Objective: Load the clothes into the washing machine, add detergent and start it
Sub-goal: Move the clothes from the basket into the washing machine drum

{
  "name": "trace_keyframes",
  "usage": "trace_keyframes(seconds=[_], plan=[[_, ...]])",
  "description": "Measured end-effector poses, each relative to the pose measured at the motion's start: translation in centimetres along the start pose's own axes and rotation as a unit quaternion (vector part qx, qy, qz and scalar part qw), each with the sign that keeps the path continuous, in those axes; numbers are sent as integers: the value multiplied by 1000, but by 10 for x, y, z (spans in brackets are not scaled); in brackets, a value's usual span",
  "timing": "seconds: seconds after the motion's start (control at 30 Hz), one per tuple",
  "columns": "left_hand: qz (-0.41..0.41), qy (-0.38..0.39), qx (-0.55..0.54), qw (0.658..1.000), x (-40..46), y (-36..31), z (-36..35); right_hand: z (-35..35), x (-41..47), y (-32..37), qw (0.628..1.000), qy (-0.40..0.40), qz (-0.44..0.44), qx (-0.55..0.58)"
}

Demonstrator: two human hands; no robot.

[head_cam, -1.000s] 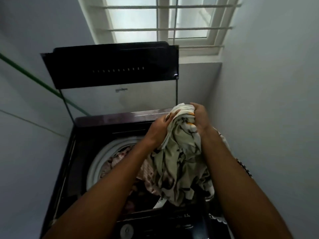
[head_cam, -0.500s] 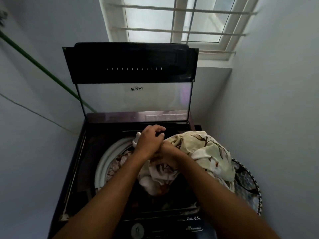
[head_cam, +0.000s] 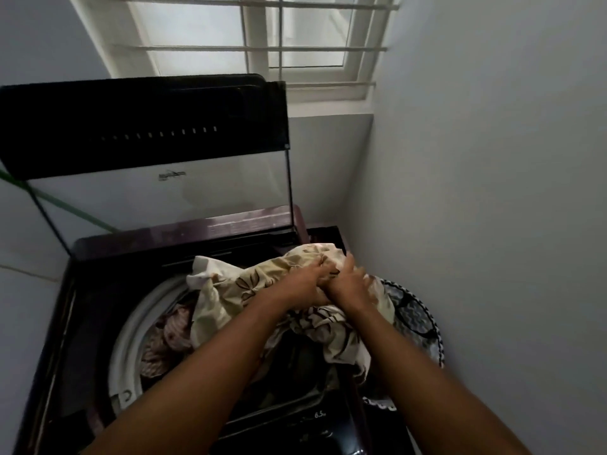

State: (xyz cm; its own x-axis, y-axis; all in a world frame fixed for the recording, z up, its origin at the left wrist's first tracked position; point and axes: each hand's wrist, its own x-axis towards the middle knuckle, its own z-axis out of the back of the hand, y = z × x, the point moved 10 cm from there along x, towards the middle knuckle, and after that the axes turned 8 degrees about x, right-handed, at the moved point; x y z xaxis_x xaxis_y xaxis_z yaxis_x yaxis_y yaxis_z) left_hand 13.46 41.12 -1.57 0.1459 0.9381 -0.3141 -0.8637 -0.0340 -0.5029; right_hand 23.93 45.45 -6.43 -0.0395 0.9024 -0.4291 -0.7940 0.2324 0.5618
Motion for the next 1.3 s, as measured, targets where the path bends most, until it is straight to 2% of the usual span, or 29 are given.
trace_keyframes(seconds=[0.07, 0.17, 0.3, 0.43, 0.53, 0.7, 0.77, 1.03, 1.3], plan=[[16, 39, 44, 998, 11, 6, -15, -9, 2, -14, 996, 61, -31, 64], [30, 41, 63, 997, 22, 13, -23, -22, 2, -12, 988, 127, -27, 77], [44, 37, 53, 997, 27, 17, -26, -43, 21, -31, 980, 145, -69, 114], [46, 38, 45, 997, 29, 19, -26, -40, 20, -22, 980, 146, -40, 125], [45, 38, 40, 997, 25, 19, -26, -30, 12, -7, 989, 120, -11, 88], [48, -14, 9, 999, -7, 23, -14, -2, -19, 20, 999, 18, 4, 41], [60, -53, -41, 996, -27, 27, 0, 5, -31, 34, 999, -6, 30, 18], [104, -152, -186, 965, -108, 71, 43, -13, -68, 102, 994, 45, 101, 16], [135, -219, -242, 936, -167, 125, 57, -59, -102, 158, 984, 92, 151, 32]])
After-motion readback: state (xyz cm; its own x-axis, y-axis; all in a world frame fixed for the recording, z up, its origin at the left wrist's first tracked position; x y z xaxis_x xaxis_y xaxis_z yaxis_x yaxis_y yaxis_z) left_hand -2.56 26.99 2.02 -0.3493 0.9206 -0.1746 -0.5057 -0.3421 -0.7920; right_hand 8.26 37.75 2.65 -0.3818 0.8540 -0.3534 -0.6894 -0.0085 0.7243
